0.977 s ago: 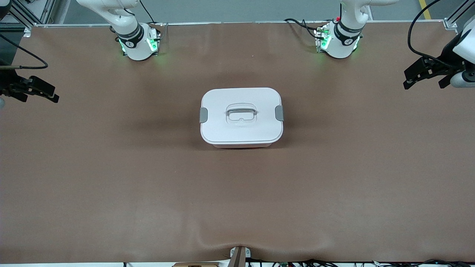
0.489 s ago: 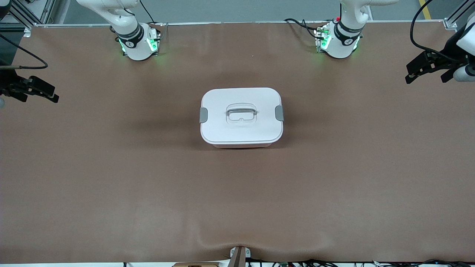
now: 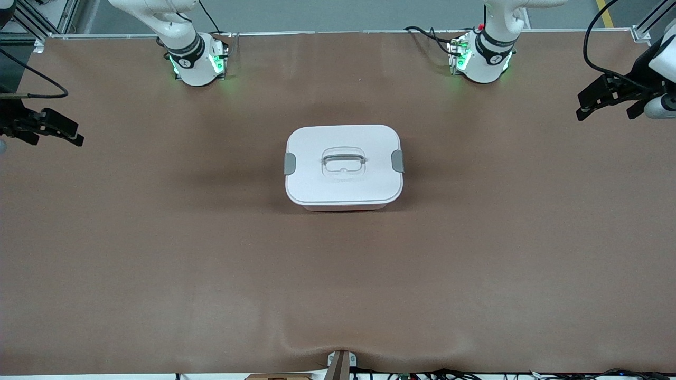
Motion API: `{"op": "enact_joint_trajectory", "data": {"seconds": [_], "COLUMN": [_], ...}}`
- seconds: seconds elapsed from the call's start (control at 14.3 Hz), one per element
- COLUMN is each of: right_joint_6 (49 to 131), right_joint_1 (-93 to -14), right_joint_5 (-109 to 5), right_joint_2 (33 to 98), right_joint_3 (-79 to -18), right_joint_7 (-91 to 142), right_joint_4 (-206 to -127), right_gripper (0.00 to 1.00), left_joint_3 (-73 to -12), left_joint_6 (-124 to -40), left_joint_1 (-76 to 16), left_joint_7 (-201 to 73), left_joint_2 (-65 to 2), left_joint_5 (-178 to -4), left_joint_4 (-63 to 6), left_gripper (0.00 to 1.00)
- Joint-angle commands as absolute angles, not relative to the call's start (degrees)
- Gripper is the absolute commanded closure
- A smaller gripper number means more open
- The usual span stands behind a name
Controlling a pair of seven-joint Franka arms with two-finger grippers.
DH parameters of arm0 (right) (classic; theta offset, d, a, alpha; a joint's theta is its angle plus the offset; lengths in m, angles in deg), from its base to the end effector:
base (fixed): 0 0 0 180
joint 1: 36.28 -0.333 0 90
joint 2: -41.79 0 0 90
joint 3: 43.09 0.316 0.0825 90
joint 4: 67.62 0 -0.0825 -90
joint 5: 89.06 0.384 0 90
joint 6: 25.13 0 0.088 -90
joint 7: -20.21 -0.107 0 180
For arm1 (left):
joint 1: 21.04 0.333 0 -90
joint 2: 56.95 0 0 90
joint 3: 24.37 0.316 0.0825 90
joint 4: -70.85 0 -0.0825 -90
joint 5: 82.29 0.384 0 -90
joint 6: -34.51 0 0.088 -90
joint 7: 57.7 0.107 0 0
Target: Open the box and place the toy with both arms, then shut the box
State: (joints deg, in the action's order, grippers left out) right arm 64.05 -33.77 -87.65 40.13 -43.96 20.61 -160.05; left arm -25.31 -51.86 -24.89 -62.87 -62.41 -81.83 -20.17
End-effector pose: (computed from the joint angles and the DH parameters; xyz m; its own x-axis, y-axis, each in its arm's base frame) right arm 0.5426 -0.0295 0.6192 0.9983 -0.0516 -0.0276 -0.0523 -0.9983 -0.0252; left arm 0.5163 -0.0428 0.6616 0.9999 0.0072 0.0149 0.0073 -0.9999 -0.0083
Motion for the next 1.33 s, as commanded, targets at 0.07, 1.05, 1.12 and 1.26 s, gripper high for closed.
{"op": "enact_joint_trajectory", "data": {"seconds": [0.07,1.05,1.12,1.26], "right_joint_6": [63.2,63.2,63.2,63.2], "right_joint_1": [-33.11,-33.2,-33.29,-33.29], "right_joint_5": [-87.57,-87.57,-87.57,-87.57], "right_joint_2": [40.47,40.47,40.47,40.47], "right_joint_3": [-43.53,-43.53,-43.53,-43.53], "right_joint_7": [20.39,20.39,20.39,20.39], "right_joint_4": [-159.03,-159.03,-159.03,-159.12], "right_gripper": [0.0,0.0,0.0,0.0], "left_joint_3": [-25.52,-25.17,-25.16,-25.25], "left_joint_6": [-50.3,-50.04,-49.95,-49.86], "left_joint_1": [-24.91,-24.38,-23.77,-23.24], "left_joint_7": [-62.45,-62.53,-62.53,-62.53], "left_joint_2": [-61.52,-61.26,-61.26,-61.26], "left_joint_5": [-81.42,-81.24,-80.8,-80.62], "left_joint_4": [-17.92,-18.01,-18.01,-18.01], "left_gripper": [0.0,0.0,0.0,0.0]}}
